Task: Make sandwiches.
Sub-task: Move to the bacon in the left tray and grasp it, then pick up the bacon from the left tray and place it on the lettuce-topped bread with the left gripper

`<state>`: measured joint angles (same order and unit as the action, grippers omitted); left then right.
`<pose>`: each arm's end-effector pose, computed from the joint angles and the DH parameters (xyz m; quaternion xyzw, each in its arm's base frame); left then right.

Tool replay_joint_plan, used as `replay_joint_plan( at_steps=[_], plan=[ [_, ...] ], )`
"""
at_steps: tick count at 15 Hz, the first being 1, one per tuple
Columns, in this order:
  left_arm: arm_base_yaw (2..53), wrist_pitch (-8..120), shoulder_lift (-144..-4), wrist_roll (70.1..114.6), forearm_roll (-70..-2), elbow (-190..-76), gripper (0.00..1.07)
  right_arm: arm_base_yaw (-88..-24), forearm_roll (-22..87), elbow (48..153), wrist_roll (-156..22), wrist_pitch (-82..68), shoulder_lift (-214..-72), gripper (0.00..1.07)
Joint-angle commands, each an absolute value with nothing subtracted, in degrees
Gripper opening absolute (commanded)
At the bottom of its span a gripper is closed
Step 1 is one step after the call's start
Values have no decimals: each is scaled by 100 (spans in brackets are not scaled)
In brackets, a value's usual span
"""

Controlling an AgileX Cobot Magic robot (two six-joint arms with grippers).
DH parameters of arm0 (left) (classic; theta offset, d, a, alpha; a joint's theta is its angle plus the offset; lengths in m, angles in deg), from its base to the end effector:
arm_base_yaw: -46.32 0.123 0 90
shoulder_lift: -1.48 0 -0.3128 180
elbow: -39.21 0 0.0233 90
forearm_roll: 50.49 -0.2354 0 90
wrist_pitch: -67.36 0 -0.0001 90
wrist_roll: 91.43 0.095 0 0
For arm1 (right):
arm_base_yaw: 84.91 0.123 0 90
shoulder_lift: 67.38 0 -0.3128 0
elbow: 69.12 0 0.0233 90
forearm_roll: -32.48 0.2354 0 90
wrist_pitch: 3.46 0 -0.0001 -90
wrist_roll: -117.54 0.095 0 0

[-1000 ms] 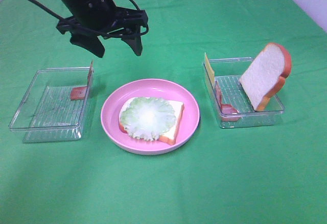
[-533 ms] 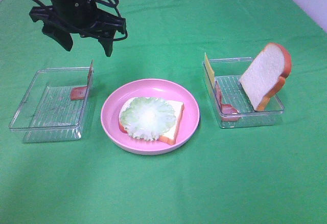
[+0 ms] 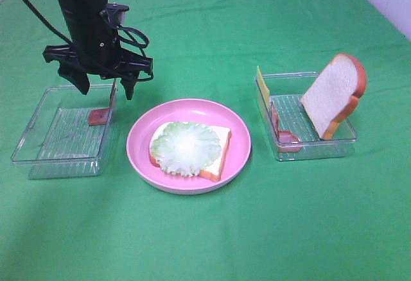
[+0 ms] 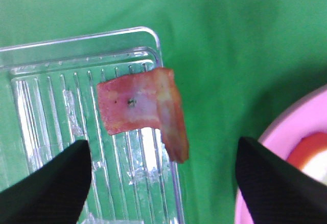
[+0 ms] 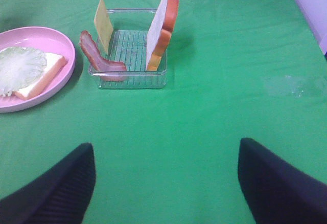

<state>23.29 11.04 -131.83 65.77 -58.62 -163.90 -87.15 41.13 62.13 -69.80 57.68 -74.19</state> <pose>0.4331 -0.1720 0.1995 0.0341 0.9905 0.0126 0.1324 -0.0448 0.0143 0.2704 -0.0414 0.8478 0.0314 0.5277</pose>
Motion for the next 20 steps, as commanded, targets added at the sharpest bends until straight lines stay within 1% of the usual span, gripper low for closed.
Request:
replay_joint_plan(
  at_steps=[1, 2, 4, 5, 7, 8, 9, 13, 15, 17, 19, 20],
  plan=[
    [2323, 1304, -13240, 6485, -5874, -16401, 65, -8743, 4113, 6202, -6928, 5710, -7333, 74],
    [2323, 1419, -13240, 6485, -5874, -16401, 60, -8743, 4113, 6202, -6928, 5710, -7333, 74],
    [2323, 1545, -13240, 6485, -5874, -16401, 43, -8743, 4113, 6202, -6928, 5710, -7333, 74],
    [2323, 1551, -13240, 6485, -5874, -16401, 40, -8743, 4113, 6202, -6928, 5710, -7333, 74],
    [2323, 1551, -13240, 6485, -5874, -16401, 19, -8743, 4113, 6202, -6928, 5710, -7333, 74],
    [2323, 1551, -13240, 6485, -5874, -16401, 6, -8743, 4113, 6202, -6928, 5710, -7333, 74],
    [2323, 1545, -13240, 6485, -5874, -16401, 0, -8743, 4113, 6202, -6928, 5710, -7333, 74],
    [2323, 1402, -13069, 6508, -5851, -16401, 0, -8743, 4113, 6202, -6928, 5710, -7333, 74],
    [2323, 1201, -12799, 6692, -5673, -16412, 0, -8743, 4113, 6202, -6928, 5710, -7333, 74],
    [2323, 1075, -12404, 7047, -5186, -16412, 0, -8743, 4113, 6202, -6928, 5710, -7333, 74],
    [2323, 1069, -12032, 7689, -4333, -16412, 0, -8743, 4113, 6202, -6928, 5710, -7333, 74],
    [2323, 1046, -11923, 8027, -3800, -16412, 0, -8743, 4113, 6202, -6928, 5710, -7333, 74]
  ],
)
